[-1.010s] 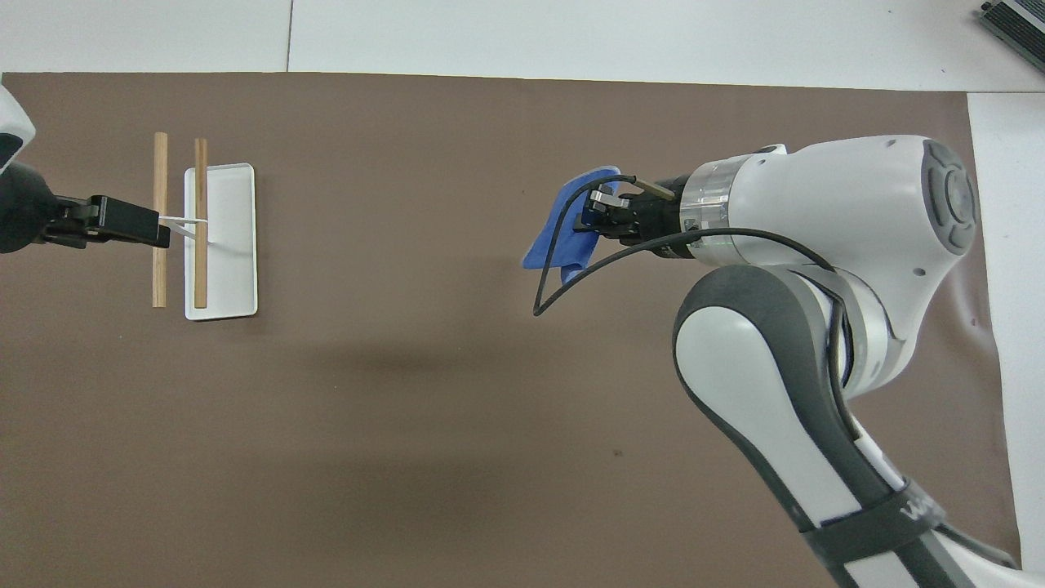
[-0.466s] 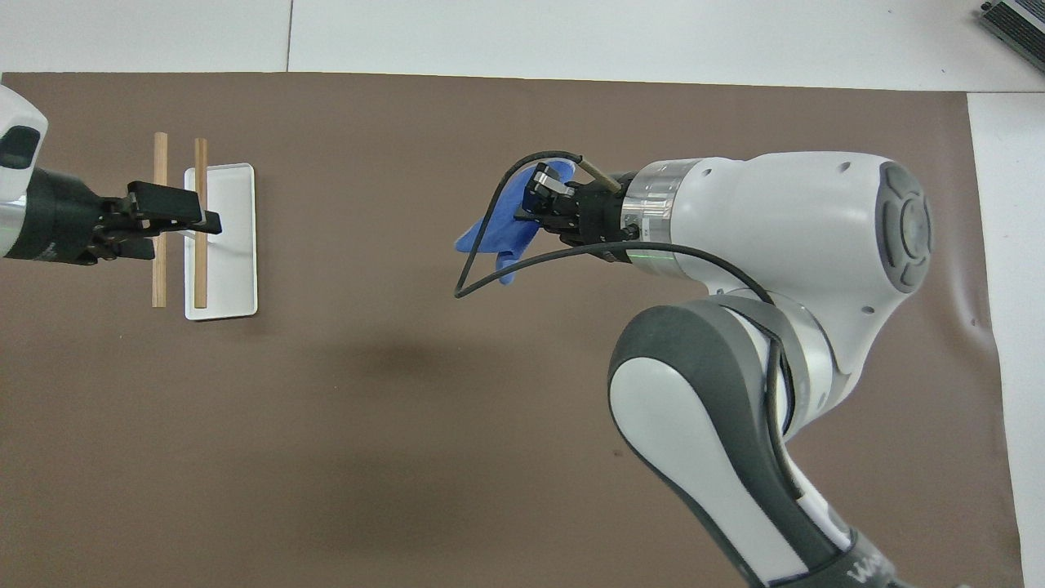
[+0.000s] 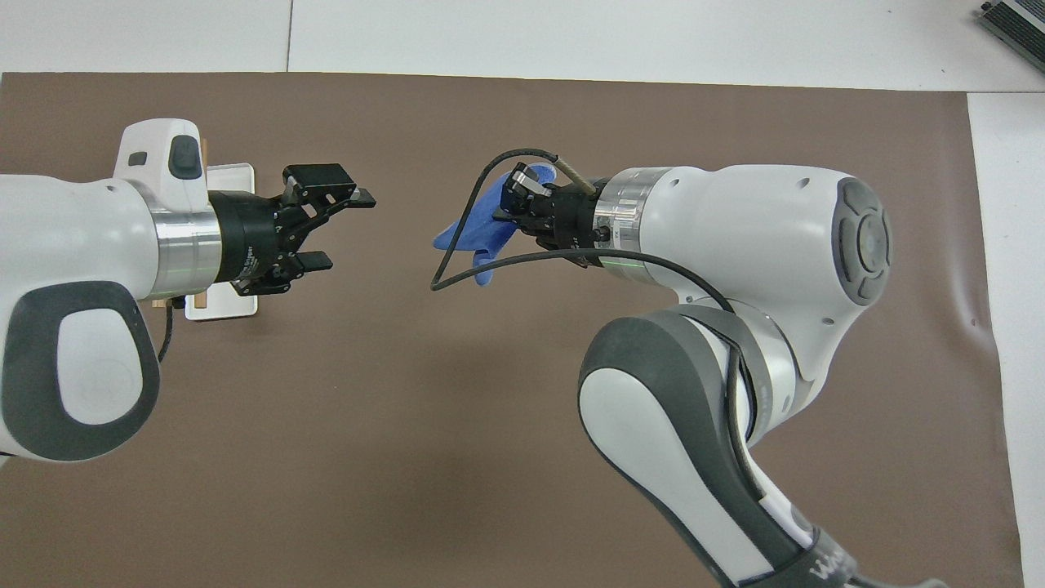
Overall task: Right arm passes towel to left arm to hang
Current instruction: 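Carry the towel toward the left gripper while the left gripper approaches, then close the left gripper on the towel and open the right gripper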
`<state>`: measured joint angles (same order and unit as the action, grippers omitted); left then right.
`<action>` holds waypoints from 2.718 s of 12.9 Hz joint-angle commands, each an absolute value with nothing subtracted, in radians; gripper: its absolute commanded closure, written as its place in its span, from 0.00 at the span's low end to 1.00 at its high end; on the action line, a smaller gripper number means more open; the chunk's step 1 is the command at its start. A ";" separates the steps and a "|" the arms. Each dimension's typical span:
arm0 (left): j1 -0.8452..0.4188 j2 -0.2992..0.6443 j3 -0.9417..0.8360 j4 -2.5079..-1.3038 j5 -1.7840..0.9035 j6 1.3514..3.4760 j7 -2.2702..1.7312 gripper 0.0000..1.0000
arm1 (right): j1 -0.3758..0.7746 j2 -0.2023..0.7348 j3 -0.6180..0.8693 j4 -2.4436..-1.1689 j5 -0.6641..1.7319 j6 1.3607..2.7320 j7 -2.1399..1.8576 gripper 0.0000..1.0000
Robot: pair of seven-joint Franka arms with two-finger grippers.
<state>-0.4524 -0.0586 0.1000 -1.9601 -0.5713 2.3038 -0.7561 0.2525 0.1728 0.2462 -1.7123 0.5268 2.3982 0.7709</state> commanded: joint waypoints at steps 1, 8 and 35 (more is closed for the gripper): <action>-0.514 -0.075 0.115 -2.020 -0.633 2.420 -0.851 0.00 | 0.245 0.178 0.252 -1.703 0.548 2.390 0.781 1.00; -0.643 -0.009 0.115 -2.023 -0.652 2.621 -1.101 0.00 | 0.245 0.176 0.252 -1.703 0.548 2.390 0.781 1.00; -0.602 0.018 0.123 -2.022 -0.644 2.659 -0.833 1.00 | 0.230 0.155 0.239 -1.716 0.477 2.301 0.770 0.24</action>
<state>-0.6397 0.0212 0.1194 -2.0102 -0.6308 2.6702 -0.9169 0.2411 0.1667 0.2378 -1.7118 0.5163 2.3315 0.7705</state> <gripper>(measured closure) 0.978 0.295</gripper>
